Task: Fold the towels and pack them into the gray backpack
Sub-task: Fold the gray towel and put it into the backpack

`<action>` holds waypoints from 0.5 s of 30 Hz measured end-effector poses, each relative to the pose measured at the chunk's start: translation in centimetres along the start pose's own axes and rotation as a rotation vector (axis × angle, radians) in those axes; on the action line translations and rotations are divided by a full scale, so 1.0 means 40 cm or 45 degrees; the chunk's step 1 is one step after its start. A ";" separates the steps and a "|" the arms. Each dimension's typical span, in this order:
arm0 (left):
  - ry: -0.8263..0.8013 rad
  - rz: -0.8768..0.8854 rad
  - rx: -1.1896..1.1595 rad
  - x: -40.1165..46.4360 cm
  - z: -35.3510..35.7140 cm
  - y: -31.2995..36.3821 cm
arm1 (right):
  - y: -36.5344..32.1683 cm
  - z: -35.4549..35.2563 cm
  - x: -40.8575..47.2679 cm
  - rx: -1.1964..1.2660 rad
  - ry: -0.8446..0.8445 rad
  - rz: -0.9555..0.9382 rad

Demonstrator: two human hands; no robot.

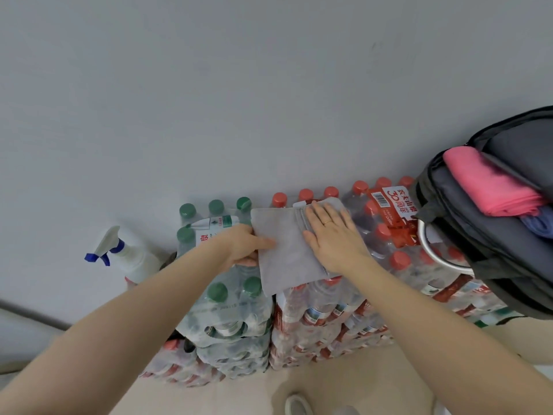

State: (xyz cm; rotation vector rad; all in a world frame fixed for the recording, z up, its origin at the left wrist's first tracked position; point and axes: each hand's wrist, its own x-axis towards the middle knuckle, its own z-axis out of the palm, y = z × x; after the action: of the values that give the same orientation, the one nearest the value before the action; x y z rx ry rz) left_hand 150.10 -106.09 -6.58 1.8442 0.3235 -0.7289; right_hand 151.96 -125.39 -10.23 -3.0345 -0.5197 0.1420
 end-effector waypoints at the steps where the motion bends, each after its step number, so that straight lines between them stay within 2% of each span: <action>1: 0.052 0.021 0.056 -0.002 0.008 -0.004 | -0.002 -0.001 -0.002 -0.004 -0.003 0.013; 3: 0.138 0.106 0.113 -0.007 0.024 -0.002 | -0.007 -0.002 -0.005 -0.021 0.000 0.046; 6: 0.144 0.256 -0.250 -0.018 0.050 0.033 | -0.013 -0.013 -0.003 0.009 0.045 0.048; 9: 0.135 0.380 -0.395 -0.019 0.092 0.091 | 0.015 -0.042 -0.017 0.266 0.312 0.229; 11: 0.162 0.445 -0.325 -0.002 0.130 0.119 | 0.053 -0.048 -0.038 0.202 0.429 0.415; 13: 0.154 0.499 -0.229 0.017 0.172 0.136 | 0.082 -0.043 -0.057 0.281 0.277 0.447; 15: 0.152 0.586 -0.080 0.038 0.209 0.141 | 0.089 -0.045 -0.061 0.624 0.136 0.410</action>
State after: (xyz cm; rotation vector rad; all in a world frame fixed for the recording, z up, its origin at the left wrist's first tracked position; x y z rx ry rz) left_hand 151.56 -116.08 -5.28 1.8147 -0.0074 -0.2892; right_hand 151.03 -129.64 -8.50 -2.5973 0.0212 0.1022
